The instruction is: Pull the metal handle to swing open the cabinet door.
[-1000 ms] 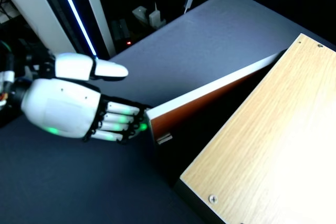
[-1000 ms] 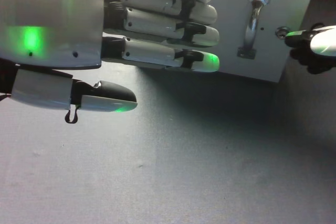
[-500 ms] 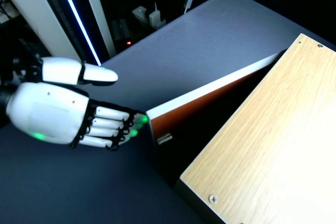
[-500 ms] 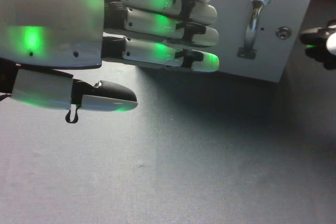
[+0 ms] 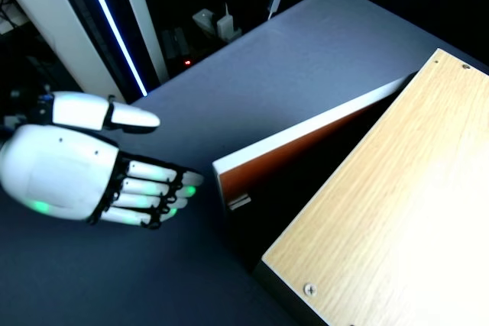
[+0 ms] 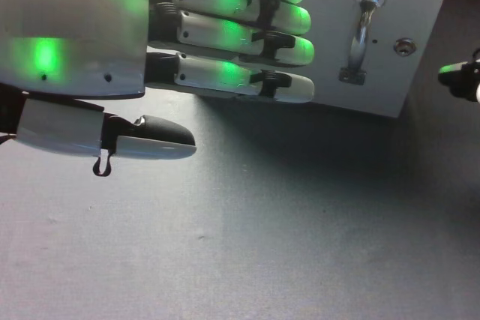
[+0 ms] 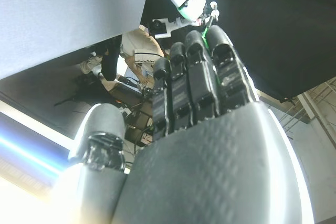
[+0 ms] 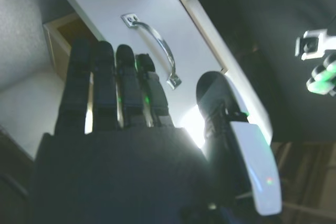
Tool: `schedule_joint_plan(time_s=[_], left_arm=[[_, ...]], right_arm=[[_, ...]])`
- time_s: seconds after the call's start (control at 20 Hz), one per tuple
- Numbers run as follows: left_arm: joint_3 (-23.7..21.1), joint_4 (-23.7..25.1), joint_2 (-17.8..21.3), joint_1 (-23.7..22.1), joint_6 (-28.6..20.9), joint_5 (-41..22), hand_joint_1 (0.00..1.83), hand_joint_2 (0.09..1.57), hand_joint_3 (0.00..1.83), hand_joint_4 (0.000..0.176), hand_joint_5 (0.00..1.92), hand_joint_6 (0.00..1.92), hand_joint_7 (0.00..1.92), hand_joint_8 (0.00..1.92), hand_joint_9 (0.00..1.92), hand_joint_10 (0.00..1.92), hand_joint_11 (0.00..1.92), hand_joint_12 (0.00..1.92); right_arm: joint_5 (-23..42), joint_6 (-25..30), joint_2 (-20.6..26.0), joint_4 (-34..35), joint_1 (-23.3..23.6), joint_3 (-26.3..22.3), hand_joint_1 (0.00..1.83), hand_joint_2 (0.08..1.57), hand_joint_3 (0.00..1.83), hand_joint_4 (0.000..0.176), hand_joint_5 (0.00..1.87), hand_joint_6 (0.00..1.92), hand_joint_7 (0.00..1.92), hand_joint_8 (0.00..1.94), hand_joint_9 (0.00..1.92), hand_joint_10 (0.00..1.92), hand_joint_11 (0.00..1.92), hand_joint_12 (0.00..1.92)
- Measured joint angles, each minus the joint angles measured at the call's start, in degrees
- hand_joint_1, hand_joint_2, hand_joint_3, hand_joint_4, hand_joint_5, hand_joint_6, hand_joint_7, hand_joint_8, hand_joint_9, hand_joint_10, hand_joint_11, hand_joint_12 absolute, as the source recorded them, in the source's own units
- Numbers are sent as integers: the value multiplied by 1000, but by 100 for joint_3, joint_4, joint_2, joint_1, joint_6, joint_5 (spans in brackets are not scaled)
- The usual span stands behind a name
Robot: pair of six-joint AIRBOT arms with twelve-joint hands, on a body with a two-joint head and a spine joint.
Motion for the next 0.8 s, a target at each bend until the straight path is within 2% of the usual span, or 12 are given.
schedule_joint_plan(time_s=[0.5,0.8], left_arm=[[0,-2,0,0,0,-2,0,1571,41,0,264,3,291,4,264,4,0,589],[0,-2,0,0,0,0,0,1571,54,0,248,0,273,0,247,0,0,568]], right_arm=[[63,0,-197,-450,20,704,0,1515,2,0,154,0,216,0,186,0,0,543],[59,-11,-474,-479,136,898,0,1519,1,0,183,4,245,3,221,6,0,634]])
